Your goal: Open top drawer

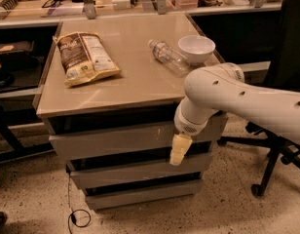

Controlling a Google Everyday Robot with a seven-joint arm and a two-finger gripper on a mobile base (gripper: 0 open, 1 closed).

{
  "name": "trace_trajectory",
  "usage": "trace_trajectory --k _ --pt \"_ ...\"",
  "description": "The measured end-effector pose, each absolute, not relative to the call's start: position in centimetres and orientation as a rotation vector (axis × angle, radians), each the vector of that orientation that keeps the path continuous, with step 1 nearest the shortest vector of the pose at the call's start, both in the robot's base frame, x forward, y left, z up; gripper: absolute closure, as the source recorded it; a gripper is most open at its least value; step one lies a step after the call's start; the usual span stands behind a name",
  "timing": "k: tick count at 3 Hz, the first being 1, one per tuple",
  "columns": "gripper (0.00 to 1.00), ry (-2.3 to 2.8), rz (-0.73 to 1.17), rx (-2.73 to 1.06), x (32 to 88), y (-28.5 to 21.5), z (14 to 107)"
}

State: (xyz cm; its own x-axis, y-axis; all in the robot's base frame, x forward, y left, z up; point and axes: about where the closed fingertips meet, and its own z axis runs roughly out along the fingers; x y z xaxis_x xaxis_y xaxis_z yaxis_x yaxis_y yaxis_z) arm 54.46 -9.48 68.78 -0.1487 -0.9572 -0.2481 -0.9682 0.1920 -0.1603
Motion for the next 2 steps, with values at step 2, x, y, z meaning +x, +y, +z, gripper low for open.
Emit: trace_trajectory --k 2 --pt "0.0 2.214 0.098 -1.877 53.9 -9.4 64.9"
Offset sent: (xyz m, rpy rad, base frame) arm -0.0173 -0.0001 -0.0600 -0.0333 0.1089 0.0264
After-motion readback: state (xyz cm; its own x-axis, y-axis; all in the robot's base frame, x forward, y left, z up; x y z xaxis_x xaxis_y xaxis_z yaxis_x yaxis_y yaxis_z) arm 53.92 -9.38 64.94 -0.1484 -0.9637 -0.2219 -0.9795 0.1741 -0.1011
